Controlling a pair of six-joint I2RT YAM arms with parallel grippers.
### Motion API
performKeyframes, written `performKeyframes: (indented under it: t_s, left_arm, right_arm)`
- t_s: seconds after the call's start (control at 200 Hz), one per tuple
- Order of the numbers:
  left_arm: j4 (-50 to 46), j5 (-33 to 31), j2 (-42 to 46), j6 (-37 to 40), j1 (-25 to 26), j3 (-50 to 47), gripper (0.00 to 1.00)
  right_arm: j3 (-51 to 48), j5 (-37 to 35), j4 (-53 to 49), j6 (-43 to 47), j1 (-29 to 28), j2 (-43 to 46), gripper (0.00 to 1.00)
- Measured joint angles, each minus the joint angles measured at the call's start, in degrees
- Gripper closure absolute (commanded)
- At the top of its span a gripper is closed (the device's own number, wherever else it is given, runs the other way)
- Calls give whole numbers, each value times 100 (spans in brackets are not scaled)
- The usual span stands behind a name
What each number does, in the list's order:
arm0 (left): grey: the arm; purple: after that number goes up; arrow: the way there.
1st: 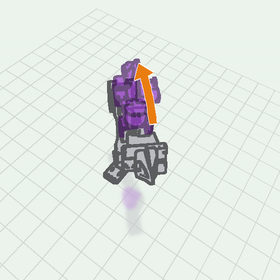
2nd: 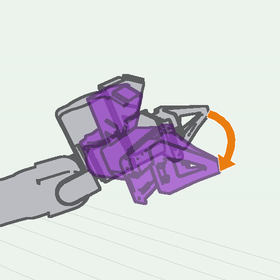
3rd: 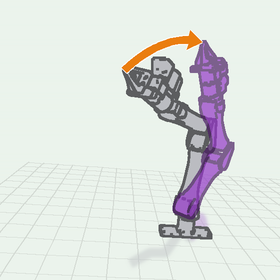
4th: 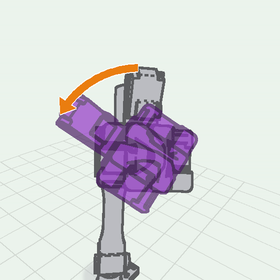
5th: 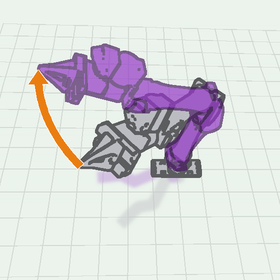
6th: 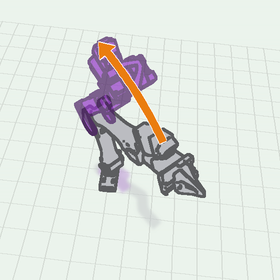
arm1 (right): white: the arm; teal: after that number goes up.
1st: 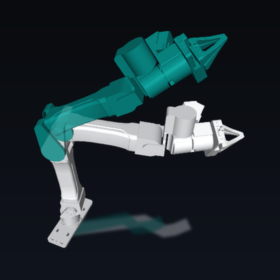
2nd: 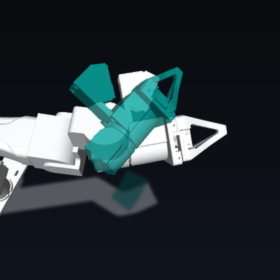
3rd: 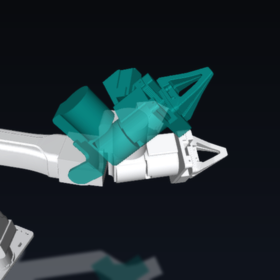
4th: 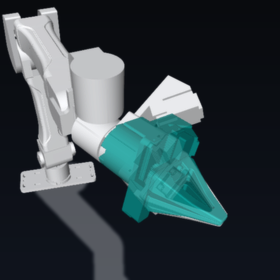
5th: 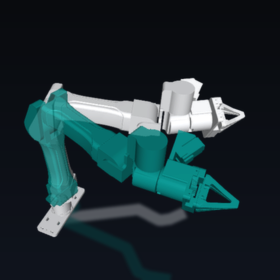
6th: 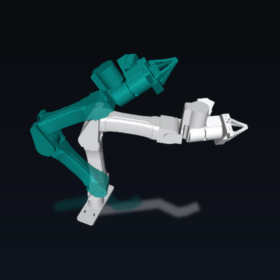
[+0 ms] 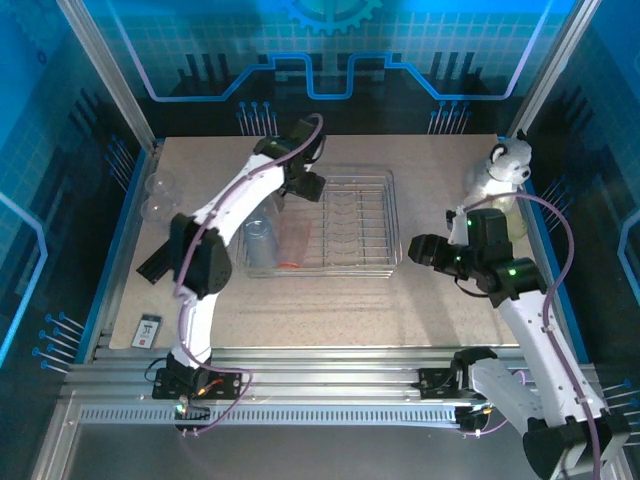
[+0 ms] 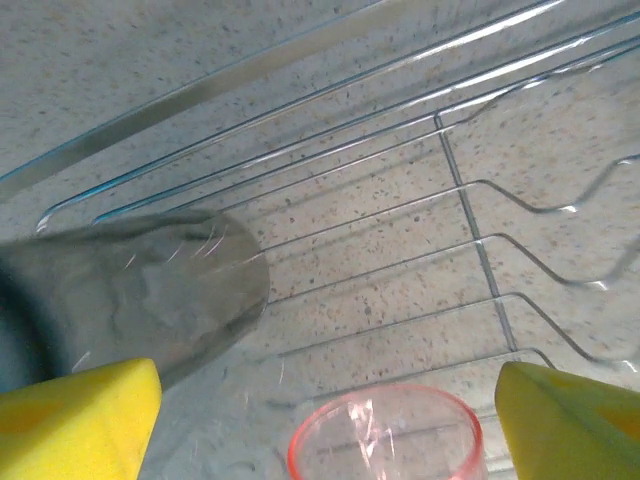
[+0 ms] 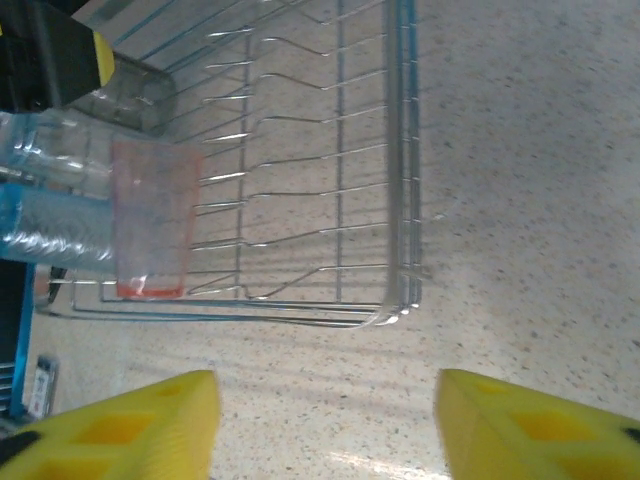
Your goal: Load the cups into the dish rack
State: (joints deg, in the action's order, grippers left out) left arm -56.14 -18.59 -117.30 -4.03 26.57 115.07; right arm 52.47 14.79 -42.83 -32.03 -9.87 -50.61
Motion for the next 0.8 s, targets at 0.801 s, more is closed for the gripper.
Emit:
performKeyframes:
  t_s: [0.801]
  left_arm:
    - [3364, 9, 6470, -811, -317, -5757, 1]
  right_arm:
    - [4470, -796, -245, -481, -3121, -5471, 5]
